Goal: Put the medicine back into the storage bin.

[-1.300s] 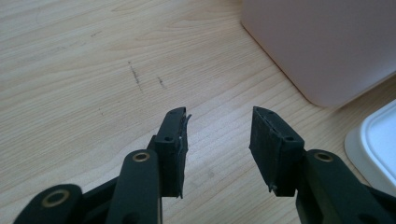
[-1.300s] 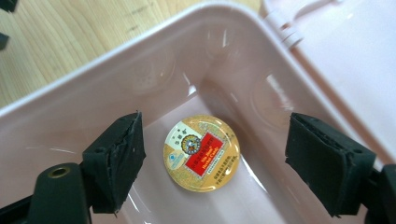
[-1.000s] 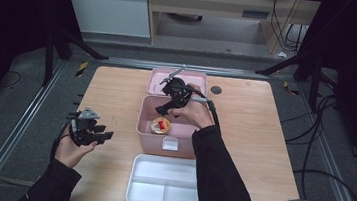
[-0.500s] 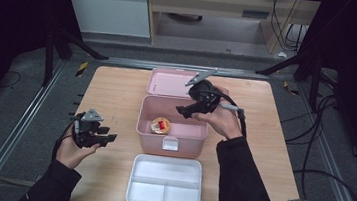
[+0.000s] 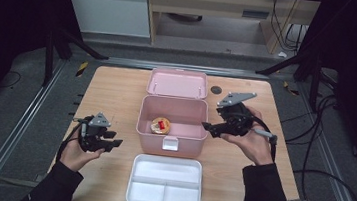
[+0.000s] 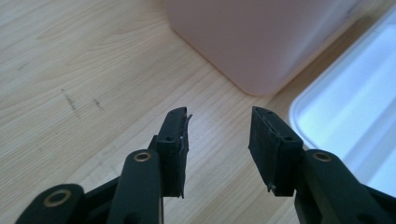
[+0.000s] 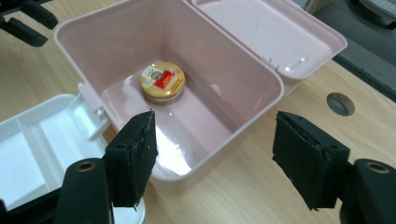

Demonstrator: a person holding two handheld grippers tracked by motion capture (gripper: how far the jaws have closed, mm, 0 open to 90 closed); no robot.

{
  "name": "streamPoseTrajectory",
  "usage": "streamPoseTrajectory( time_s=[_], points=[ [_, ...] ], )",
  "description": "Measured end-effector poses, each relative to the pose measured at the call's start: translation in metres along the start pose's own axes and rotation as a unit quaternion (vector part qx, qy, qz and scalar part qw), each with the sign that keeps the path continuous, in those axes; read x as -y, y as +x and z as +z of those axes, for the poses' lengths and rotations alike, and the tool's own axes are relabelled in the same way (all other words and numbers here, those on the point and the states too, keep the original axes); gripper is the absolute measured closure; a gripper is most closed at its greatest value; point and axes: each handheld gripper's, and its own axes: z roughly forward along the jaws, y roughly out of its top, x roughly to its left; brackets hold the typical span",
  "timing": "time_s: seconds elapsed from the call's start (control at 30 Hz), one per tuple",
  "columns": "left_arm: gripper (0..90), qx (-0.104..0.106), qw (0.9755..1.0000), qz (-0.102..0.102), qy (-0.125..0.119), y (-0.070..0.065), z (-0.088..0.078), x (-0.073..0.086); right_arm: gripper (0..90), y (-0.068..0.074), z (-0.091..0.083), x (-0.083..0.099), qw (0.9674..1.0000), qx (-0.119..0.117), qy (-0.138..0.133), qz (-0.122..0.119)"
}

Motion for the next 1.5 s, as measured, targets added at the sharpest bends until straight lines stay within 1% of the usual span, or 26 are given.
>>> streamPoseTrajectory(
  time_s=[0.1, 0.2, 0.23, 0.27, 0.33, 0.4, 0.43, 0.5, 0.57, 0.6, 0.63, 0.67, 0.8, 0.83, 0.9, 0.97, 1.03, 1.07, 1.1, 1.23, 1.33, 1.37, 1.4, 1.43, 1.47, 1.5],
  points=[
    [57.4, 0.010, 0.9999, 0.012, 0.003, -0.005, 0.000, -0.001, 33.3, 0.000, -0.005, 0.016, 1.0000, 0.001, 0.002, 0.001],
    [57.9, 0.021, 0.9993, 0.029, 0.010, -0.009, 0.002, -0.002, 34.7, 0.001, -0.008, 0.033, 0.9999, 0.000, 0.012, -0.002],
    [58.0, 0.021, 0.9993, 0.029, 0.010, -0.009, 0.002, -0.002, 34.7, 0.001, -0.008, 0.033, 0.9999, 0.000, 0.012, -0.002],
    [58.2, 0.027, 0.9986, 0.041, 0.017, -0.013, 0.004, -0.002, 34.9, 0.001, -0.008, 0.045, 0.9998, -0.001, 0.017, 0.001],
    [58.6, 0.033, 0.9978, 0.053, 0.020, -0.017, 0.006, -0.002, 35.3, 0.002, -0.006, 0.056, 0.9998, -0.004, 0.021, 0.003],
    [59.0, 0.038, 0.9974, 0.057, 0.023, -0.019, 0.007, -0.003, 35.9, 0.003, -0.003, 0.067, 0.9996, -0.012, 0.027, 0.004],
    [59.4, 0.044, 0.9965, 0.067, 0.024, -0.023, 0.007, -0.004, 36.7, 0.003, 0.000, 0.072, 0.9995, -0.015, 0.027, 0.003],
    [60.9, 0.048, 0.9960, 0.072, 0.025, -0.024, 0.007, -0.004, 36.9, 0.003, 0.003, 0.076, 0.9993, -0.019, 0.033, 0.001],
    [61.5, 0.057, 0.9945, 0.083, 0.025, -0.028, 0.007, -0.005, 37.8, 0.006, 0.007, 0.084, 0.9989, -0.021, 0.042, -0.004],
    [62.5, 0.063, 0.9938, 0.088, 0.025, -0.030, 0.006, -0.005, 37.9, 0.010, 0.009, 0.091, 0.9983, -0.032, 0.047, -0.010],
    [63.0, 0.069, 0.9926, 0.097, 0.025, -0.034, 0.006, -0.006, 37.9, 0.012, 0.010, 0.093, 0.9981, -0.036, 0.047, -0.014],
    [63.2, 0.069, 0.9926, 0.097, 0.025, -0.034, 0.006, -0.006, 37.9, 0.012, 0.010, 0.093, 0.9981, -0.036, 0.047, -0.014],
    [63.8, 0.085, 0.9881, 0.123, 0.036, -0.046, 0.009, -0.007, 38.4, 0.025, 0.020, 0.100, 0.9958, -0.056, 0.064, -0.033],
    [63.9, 0.085, 0.9881, 0.123, 0.036, -0.046, 0.009, -0.007, 38.4, 0.025, 0.020, 0.100, 0.9958, -0.056, 0.064, -0.033],
    [64.2, 0.096, 0.9851, 0.136, 0.042, -0.051, 0.011, -0.007, 39.6, 0.033, 0.027, 0.100, 0.9939, -0.068, 0.073, -0.047],
    [64.5, 0.102, 0.9837, 0.141, 0.046, -0.055, 0.012, -0.008, 39.9, 0.038, 0.031, 0.101, 0.9922, -0.076, 0.080, -0.057],
    [65.0, 0.105, 0.9831, 0.143, 0.046, -0.056, 0.013, -0.008, 40.0, 0.041, 0.032, 0.101, 0.9918, -0.078, 0.082, -0.059],
    [65.4, 0.108, 0.9821, 0.147, 0.048, -0.058, 0.013, -0.008, 41.7, 0.044, 0.035, 0.101, 0.9911, -0.084, 0.083, -0.061],
    [65.6, 0.115, 0.9800, 0.154, 0.052, -0.062, 0.015, -0.008, 41.9, 0.047, 0.037, 0.102, 0.9904, -0.087, 0.086, -0.066],
    [66.2, 0.127, 0.9746, 0.174, 0.060, -0.070, 0.018, -0.008, 45.8, 0.055, 0.043, 0.102, 0.9881, -0.098, 0.090, -0.077],
    [66.2, 0.141, 0.9703, 0.185, 0.068, -0.077, 0.021, -0.008, 48.5, 0.063, 0.048, 0.102, 0.9849, -0.109, 0.097, -0.093],
    [66.2, 0.140, 0.9692, 0.190, 0.071, -0.079, 0.022, -0.008, 49.6, 0.066, 0.051, 0.102, 0.9835, -0.114, 0.099, -0.099],
    [66.2, 0.141, 0.9682, 0.193, 0.074, -0.081, 0.022, -0.008, 50.5, 0.069, 0.053, 0.102, 0.9822, -0.118, 0.102, -0.105],
    [66.2, 0.141, 0.9682, 0.193, 0.074, -0.081, 0.022, -0.008, 50.5, 0.069, 0.053, 0.102, 0.9822, -0.118, 0.102, -0.105],
    [66.2, 0.143, 0.9663, 0.200, 0.077, -0.083, 0.024, -0.008, 51.7, 0.074, 0.057, 0.103, 0.9793, -0.126, 0.109, -0.115],
    [66.3, 0.143, 0.9663, 0.200, 0.077, -0.083, 0.024, -0.008, 52.7, 0.077, 0.059, 0.103, 0.9778, -0.131, 0.112, -0.119]
  ],
)
